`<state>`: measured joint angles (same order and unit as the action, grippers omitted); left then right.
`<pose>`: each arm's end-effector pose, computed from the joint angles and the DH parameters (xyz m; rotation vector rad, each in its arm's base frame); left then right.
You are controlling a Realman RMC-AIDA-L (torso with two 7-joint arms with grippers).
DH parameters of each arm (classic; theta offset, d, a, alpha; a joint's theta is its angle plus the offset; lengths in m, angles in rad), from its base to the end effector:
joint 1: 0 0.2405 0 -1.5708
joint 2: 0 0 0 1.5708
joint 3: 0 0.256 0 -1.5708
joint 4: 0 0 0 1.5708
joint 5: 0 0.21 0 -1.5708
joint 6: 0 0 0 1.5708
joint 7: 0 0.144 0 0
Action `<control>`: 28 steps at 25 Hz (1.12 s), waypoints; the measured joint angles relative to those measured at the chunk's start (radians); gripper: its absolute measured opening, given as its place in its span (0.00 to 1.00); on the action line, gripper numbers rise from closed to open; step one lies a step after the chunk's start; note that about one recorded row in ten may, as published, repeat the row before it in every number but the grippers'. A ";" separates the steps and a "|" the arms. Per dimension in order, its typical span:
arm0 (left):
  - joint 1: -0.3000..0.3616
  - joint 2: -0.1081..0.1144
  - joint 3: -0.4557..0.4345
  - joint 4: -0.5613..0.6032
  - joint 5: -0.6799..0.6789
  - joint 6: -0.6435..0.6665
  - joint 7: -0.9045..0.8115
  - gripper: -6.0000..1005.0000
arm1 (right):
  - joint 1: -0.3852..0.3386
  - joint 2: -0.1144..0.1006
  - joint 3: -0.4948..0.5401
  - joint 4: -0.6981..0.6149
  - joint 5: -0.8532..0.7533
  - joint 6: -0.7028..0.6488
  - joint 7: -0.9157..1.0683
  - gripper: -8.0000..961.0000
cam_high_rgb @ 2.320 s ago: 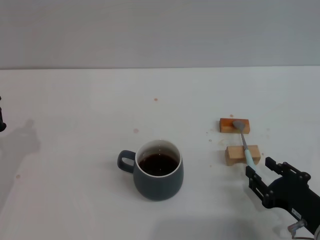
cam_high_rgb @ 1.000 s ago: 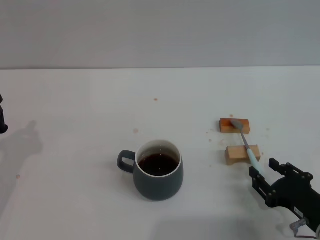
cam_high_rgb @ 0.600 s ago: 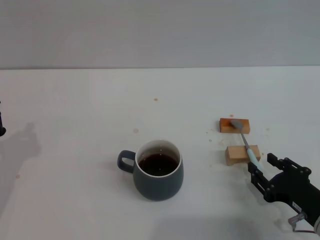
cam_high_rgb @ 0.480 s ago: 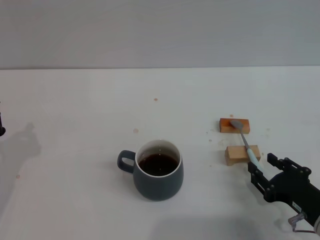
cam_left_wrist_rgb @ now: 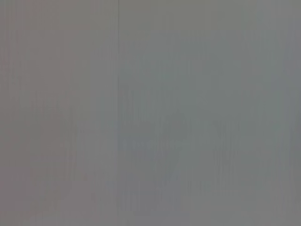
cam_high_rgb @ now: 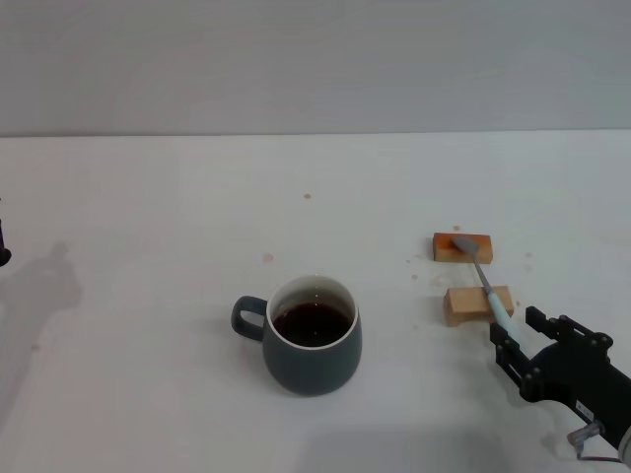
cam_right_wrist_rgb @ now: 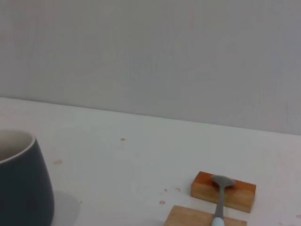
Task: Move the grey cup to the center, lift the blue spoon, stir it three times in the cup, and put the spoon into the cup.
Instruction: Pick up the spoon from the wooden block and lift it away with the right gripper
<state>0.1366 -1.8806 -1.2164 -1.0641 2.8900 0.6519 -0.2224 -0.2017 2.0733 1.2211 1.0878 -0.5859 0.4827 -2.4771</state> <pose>-0.3349 0.2690 0.0491 -1.6439 -0.6296 -0.6098 0.3018 0.2368 -0.0625 -2.0532 0.6938 0.4443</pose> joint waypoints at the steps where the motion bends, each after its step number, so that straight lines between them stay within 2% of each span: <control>1: 0.000 0.000 0.000 0.000 0.000 0.000 0.000 0.00 | 0.000 0.000 0.000 0.000 0.000 0.000 0.000 0.52; 5: 0.000 -0.001 0.000 -0.001 0.000 0.000 0.000 0.00 | 0.001 -0.001 0.000 0.000 0.000 0.000 0.001 0.52; 19: 0.000 -0.005 -0.004 -0.003 0.000 0.000 0.000 0.00 | 0.004 -0.001 0.011 0.008 -0.005 0.001 0.001 0.21; 28: 0.000 -0.005 -0.006 -0.010 0.000 0.000 0.000 0.00 | 0.011 -0.001 0.011 0.011 -0.005 0.001 0.001 0.20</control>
<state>0.1365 -1.8852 -1.2226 -1.0736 2.8900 0.6520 -0.2225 -0.1910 2.0724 1.2318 1.0990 -0.5905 0.4833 -2.4758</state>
